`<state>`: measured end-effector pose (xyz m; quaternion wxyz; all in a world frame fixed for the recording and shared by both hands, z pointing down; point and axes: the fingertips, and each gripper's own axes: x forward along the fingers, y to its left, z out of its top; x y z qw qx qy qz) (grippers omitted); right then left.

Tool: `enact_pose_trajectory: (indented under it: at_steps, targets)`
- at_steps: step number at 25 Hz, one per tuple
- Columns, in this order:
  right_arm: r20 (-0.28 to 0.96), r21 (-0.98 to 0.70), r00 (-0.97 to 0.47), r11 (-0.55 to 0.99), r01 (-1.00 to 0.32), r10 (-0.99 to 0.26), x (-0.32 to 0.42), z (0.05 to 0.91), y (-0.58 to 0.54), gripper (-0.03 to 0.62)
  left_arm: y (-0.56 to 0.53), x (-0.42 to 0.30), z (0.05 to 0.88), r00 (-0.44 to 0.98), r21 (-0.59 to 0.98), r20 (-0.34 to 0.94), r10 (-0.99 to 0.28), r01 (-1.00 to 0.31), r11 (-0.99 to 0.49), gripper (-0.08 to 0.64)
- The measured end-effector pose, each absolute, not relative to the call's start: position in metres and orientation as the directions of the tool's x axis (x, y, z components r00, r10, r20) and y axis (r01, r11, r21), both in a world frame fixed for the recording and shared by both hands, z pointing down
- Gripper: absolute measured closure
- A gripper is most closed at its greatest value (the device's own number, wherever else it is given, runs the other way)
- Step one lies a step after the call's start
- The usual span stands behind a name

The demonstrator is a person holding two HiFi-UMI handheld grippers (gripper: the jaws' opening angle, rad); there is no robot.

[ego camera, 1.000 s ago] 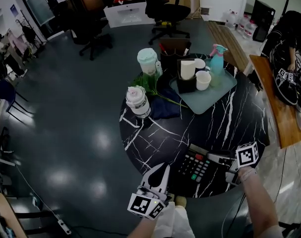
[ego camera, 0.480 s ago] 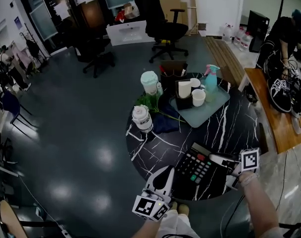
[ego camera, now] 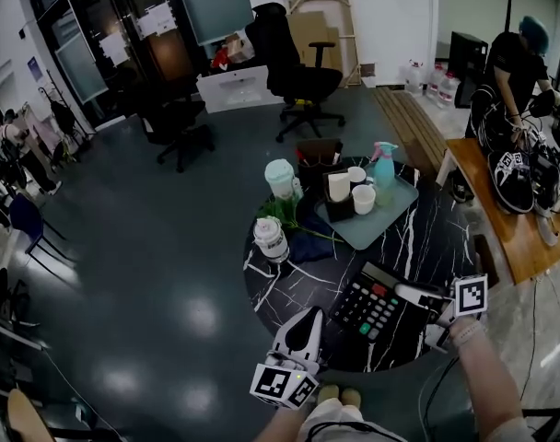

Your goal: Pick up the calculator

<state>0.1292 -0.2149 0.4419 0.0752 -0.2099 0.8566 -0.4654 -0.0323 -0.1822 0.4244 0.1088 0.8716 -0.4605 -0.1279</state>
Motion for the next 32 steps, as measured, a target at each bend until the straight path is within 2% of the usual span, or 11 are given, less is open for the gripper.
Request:
enact_pose_trajectory:
  at_steps: [9, 32]
  targets:
    - [0.131, -0.803, -0.895, 0.484, -0.348, -0.426, 0.133, 0.428, -0.213, 0.534, -0.192, -0.039, 0.406, 0.544, 0.298, -0.144, -0.827, -0.773, -0.560, 0.552]
    - [0.092, -0.816, -0.884, 0.474, -0.331, -0.459, 0.134, 0.430, -0.212, 0.534, -0.189, -0.042, 0.415, 0.551, 0.309, -0.123, -0.825, -0.769, -0.560, 0.552]
